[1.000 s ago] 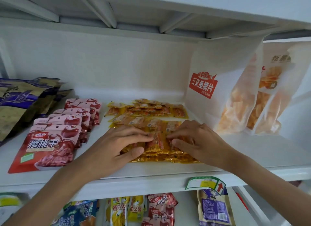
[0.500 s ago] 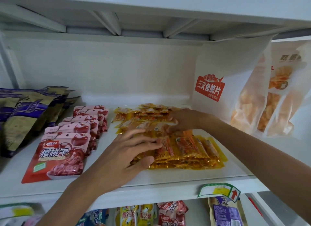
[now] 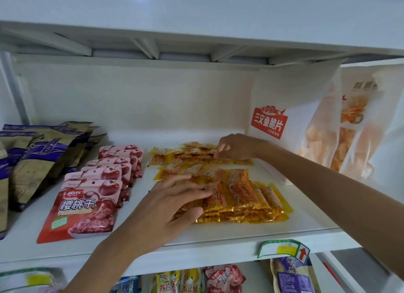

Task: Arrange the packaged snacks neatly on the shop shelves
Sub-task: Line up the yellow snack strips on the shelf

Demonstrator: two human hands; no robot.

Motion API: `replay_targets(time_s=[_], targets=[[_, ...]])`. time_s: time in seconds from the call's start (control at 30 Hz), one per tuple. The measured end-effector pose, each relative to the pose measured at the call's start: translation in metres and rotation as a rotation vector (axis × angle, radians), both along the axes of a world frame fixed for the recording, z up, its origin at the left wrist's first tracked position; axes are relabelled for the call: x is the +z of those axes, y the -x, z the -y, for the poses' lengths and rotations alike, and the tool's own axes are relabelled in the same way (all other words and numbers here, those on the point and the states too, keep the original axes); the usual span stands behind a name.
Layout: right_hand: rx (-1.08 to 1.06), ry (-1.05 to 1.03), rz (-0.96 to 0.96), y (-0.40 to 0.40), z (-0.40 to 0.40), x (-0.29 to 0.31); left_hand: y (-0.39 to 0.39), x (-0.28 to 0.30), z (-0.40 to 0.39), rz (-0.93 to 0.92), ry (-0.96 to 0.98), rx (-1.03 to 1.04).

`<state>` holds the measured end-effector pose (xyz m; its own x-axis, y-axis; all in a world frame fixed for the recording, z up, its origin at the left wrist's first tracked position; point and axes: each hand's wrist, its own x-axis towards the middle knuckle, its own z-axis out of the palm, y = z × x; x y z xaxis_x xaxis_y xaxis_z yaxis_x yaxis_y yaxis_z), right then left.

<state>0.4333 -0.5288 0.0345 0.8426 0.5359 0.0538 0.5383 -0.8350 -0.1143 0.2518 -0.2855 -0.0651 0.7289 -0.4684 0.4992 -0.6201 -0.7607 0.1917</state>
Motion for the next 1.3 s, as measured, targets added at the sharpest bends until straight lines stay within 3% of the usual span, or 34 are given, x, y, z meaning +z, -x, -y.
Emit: replay_targets(time_s=[0.07,0.13,0.27,0.47,0.53,0.63,0.67,0.77,0.83,0.9,1.0,1.13,1.3], targets=[[-0.026,0.228,-0.052,0.002,-0.004,-0.011,0.000,-0.001,0.000,-0.003,0.004,0.002],[-0.033,0.312,-0.085,0.000,-0.005,-0.020,0.000,-0.001,0.001,-0.005,-0.003,0.004],[-0.042,0.206,-0.123,-0.003,-0.005,-0.016,0.000,0.000,0.000,0.000,-0.010,0.008],[-0.021,0.017,-0.021,0.006,0.003,-0.004,0.006,0.004,0.001,0.034,-0.006,-0.013],[0.006,0.017,0.028,0.015,0.006,0.006,0.016,0.012,0.005,0.088,0.157,-0.011],[0.088,0.085,0.180,0.035,0.007,0.025,0.026,0.048,0.010,0.114,0.602,0.043],[0.109,0.105,0.233,0.044,0.007,0.032,0.022,0.064,0.010,0.133,0.623,0.102],[0.170,0.142,0.436,0.070,0.004,0.052,-0.010,0.108,0.009,0.087,0.322,0.278],[0.204,0.117,0.527,0.084,0.003,0.063,-0.032,0.121,0.011,-0.007,0.167,0.282],[0.227,0.117,0.604,0.094,0.006,0.069,-0.045,0.128,0.009,-0.006,0.100,0.264],[0.211,0.131,0.659,0.102,0.020,0.070,-0.051,0.132,-0.006,0.068,0.169,0.213],[0.205,0.011,0.550,0.102,0.041,0.058,-0.033,0.127,-0.016,0.052,0.323,0.113],[0.151,-0.340,0.114,0.103,0.064,0.046,-0.016,0.120,-0.024,-0.216,0.587,0.137]])
